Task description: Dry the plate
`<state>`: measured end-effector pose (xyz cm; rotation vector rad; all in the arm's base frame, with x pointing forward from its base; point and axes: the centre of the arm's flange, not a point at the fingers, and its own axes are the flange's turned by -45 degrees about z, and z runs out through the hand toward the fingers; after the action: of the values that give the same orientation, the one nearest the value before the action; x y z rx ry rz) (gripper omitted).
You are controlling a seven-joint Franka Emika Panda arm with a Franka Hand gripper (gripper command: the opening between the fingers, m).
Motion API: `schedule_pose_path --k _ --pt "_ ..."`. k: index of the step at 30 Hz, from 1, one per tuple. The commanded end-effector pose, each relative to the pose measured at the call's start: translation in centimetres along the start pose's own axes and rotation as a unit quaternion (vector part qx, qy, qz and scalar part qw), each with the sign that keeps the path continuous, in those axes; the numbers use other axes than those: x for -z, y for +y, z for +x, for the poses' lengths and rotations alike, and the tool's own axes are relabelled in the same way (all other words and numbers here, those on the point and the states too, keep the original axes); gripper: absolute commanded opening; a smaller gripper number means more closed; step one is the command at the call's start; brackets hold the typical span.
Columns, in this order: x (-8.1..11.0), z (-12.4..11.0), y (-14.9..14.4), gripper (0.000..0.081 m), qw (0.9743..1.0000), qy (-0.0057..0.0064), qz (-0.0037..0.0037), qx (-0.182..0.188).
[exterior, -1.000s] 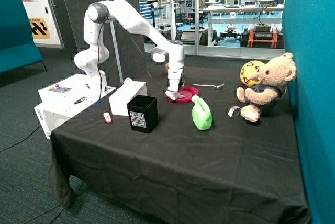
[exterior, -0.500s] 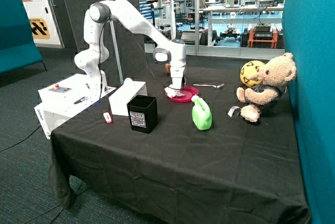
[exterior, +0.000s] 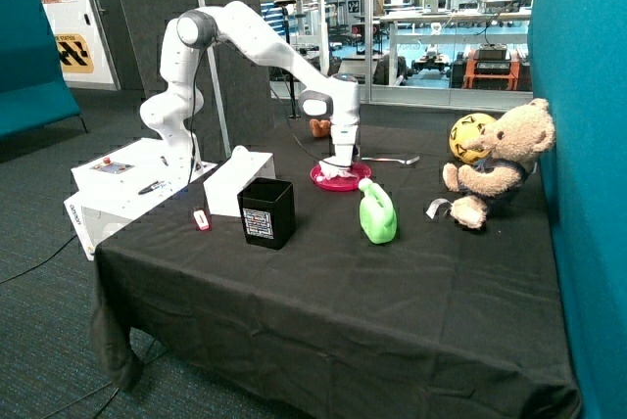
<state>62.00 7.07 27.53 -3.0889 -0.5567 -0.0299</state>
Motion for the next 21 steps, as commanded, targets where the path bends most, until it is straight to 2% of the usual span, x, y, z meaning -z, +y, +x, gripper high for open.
schedule_pose_path --k 1,4,5,21 --pt "1.4 3.1 1.1 0.0 0.9999 -0.0096 0.00025 -0.007" --pt "2.0 3.1 1.6 0.0 0.9998 -0.0096 0.00014 -0.017" --pt "2.1 3.1 1.7 0.0 0.9999 -0.0096 0.00022 -0.009" --pt "4.8 1.6 2.9 0.0 0.9999 -0.0096 0.00027 -0.005"
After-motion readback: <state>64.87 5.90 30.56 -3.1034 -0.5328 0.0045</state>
